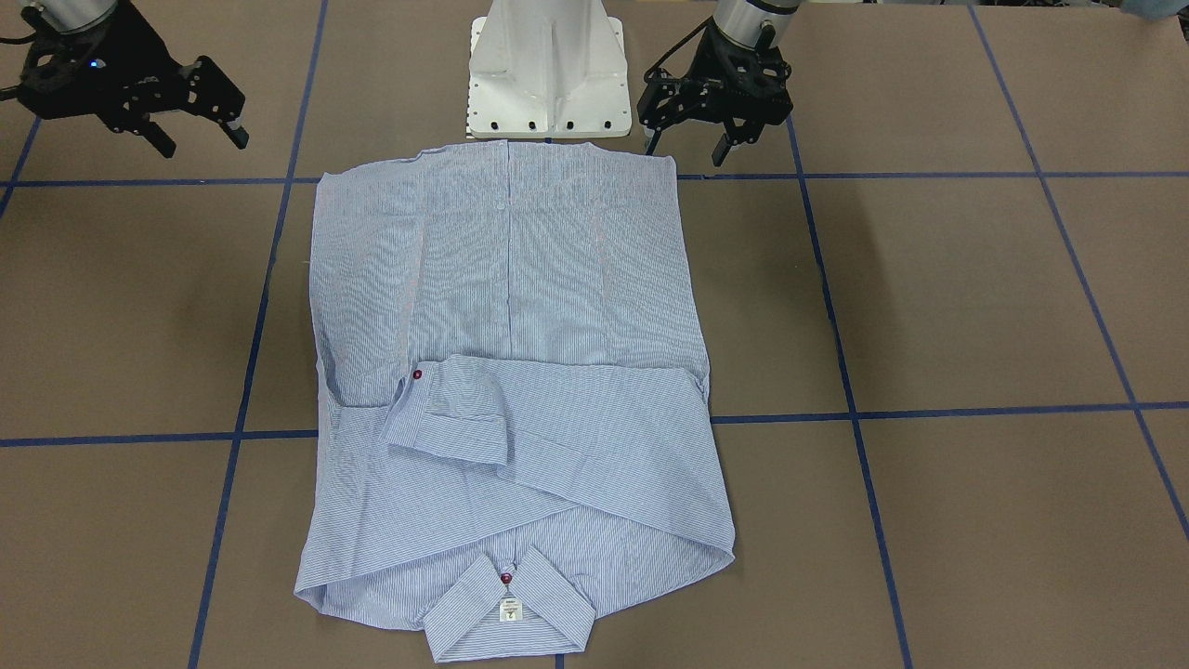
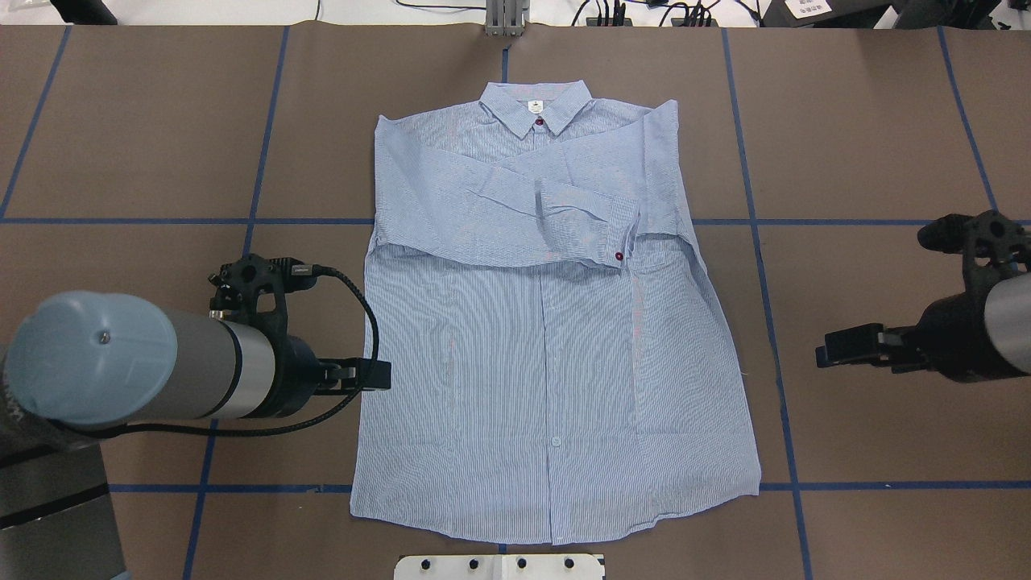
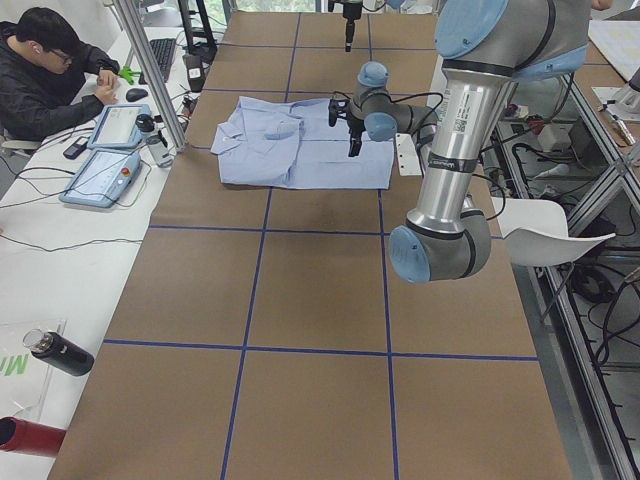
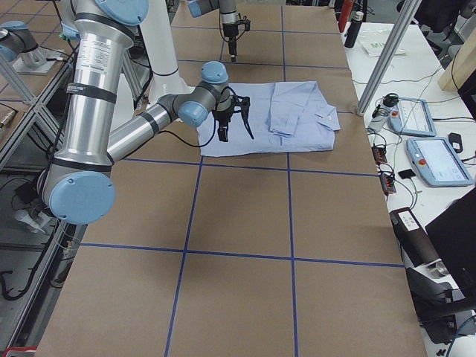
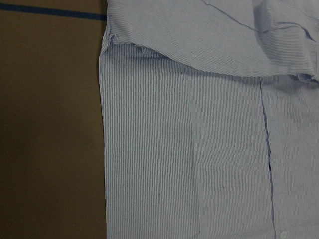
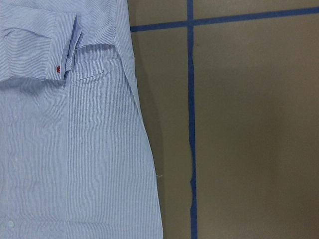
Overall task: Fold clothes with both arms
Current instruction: 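Release the sleeve and move both grippers to the shirt's near hem corners, then lower both grippers onto the near hem corners and grasp them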
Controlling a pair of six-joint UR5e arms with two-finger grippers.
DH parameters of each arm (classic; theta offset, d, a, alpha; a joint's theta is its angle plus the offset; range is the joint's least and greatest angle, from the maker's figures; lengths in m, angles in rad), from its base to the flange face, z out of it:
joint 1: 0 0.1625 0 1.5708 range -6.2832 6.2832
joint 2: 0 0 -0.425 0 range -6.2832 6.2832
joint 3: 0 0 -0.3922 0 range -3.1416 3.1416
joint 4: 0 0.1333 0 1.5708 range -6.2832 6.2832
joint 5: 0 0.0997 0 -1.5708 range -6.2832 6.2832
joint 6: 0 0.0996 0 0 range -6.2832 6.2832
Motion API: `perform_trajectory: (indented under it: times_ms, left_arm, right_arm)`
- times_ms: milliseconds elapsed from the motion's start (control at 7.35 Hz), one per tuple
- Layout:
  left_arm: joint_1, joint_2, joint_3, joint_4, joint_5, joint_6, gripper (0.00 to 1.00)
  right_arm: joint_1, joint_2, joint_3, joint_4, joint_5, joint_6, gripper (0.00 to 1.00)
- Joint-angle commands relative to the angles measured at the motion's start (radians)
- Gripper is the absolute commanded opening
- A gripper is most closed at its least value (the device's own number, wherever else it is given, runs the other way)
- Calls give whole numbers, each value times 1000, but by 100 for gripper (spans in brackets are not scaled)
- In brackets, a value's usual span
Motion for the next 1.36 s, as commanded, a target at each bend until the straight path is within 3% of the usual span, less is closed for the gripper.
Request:
perform_trajectory:
  times_ms: [0,272,544,952,1224]
  left_arm:
    - [75,64,5,-65,62,-78,100]
    - [121,100,43,-105,105,-176,100]
    - [155,94,141,-194,113,-270,96]
    - [187,87,160,-196,111,-272,68]
    - [210,87,161,-194,113,-272,63]
  right_arm:
    - [-247,-1,11,-1,-269,179,100]
    - [-365,2,5,0,-420,236,100]
    - [-372,5,-5,0,-436,236,100]
    - [-372,8,-5,2,-436,236,100]
    - [-372,8,-5,2,-436,236,100]
